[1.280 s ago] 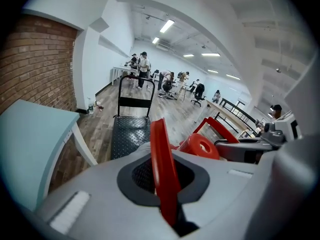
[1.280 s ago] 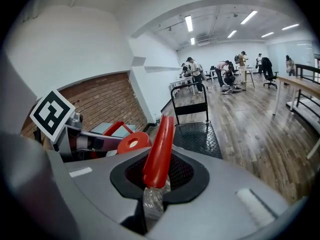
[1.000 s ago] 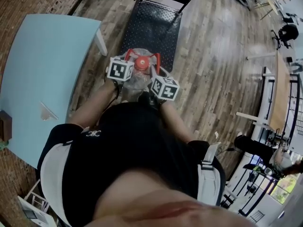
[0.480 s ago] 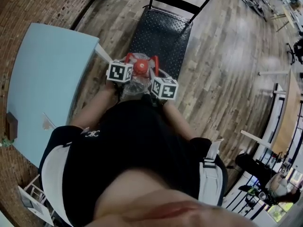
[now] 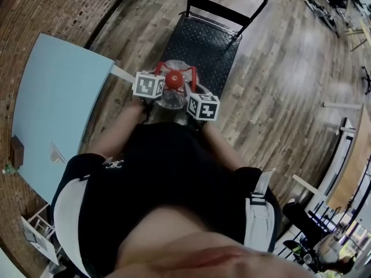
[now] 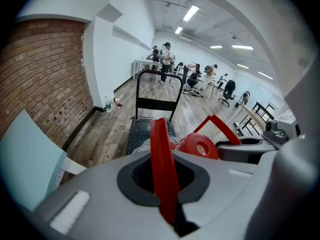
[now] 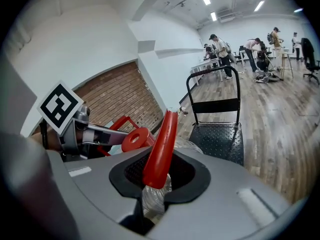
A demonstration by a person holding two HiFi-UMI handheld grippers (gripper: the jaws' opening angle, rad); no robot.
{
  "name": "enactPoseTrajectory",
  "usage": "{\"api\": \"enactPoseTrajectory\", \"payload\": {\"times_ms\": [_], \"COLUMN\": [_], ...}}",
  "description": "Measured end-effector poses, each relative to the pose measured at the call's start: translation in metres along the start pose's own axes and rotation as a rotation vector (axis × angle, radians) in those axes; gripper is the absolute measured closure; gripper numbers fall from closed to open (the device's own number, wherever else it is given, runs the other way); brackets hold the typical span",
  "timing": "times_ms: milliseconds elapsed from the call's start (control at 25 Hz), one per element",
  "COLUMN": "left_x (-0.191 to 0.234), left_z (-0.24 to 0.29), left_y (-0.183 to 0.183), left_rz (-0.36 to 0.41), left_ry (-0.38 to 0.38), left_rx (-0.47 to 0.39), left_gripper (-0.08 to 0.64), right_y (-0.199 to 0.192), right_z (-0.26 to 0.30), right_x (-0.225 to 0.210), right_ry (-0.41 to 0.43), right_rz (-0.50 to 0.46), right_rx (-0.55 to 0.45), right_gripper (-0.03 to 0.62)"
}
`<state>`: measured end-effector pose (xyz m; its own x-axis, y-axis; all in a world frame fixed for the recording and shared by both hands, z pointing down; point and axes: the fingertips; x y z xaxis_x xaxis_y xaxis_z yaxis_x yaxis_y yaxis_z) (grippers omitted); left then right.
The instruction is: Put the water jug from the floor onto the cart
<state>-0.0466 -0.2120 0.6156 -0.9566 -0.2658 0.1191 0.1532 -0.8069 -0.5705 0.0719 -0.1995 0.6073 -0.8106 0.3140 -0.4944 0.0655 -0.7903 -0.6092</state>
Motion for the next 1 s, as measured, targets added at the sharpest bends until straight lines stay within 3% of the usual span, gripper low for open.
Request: {"api": "enactPoseTrajectory", "payload": {"times_ms": [200, 520, 680, 1000], "left_x": [-0.001, 0.006, 0.009, 0.03], "left_z": [0.012, 0.032, 0.047, 0.077], "left_y": [0.029, 0.042, 0.041, 0.044], "left_rz": [0.021, 0.037, 0.059, 0.021], "left_ry": [0.007, 0.005, -0.019, -0.101], "left_rx": [-0.006, 0.011, 0.038, 0.1], "left_gripper": [0.554, 0.554, 0.554, 0.548], "right_y": [0.028, 0.035, 0.032, 0.039], "right_z": [0.007, 0.026, 0.036, 0.067], "right_x": [-0.016, -0.031, -0.039, -0.049], "right_ry": [0.001, -0.036, -0.07, -0.136], "right_rz": [0.017, 0.045, 0.067, 0.117], "right_rx": [-0.017, -0.01, 0.002, 0.044], "right_gripper": [0.512, 0.512, 0.512, 0.518]}}
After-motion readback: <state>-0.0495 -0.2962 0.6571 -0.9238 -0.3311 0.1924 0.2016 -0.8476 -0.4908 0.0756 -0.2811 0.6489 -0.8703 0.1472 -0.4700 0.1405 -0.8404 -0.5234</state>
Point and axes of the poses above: the fingertips, and each gripper's own axes: z forward along the fingers, x to its left, y out of its top, and after that the axes turned 7 degrees about z, right-handed
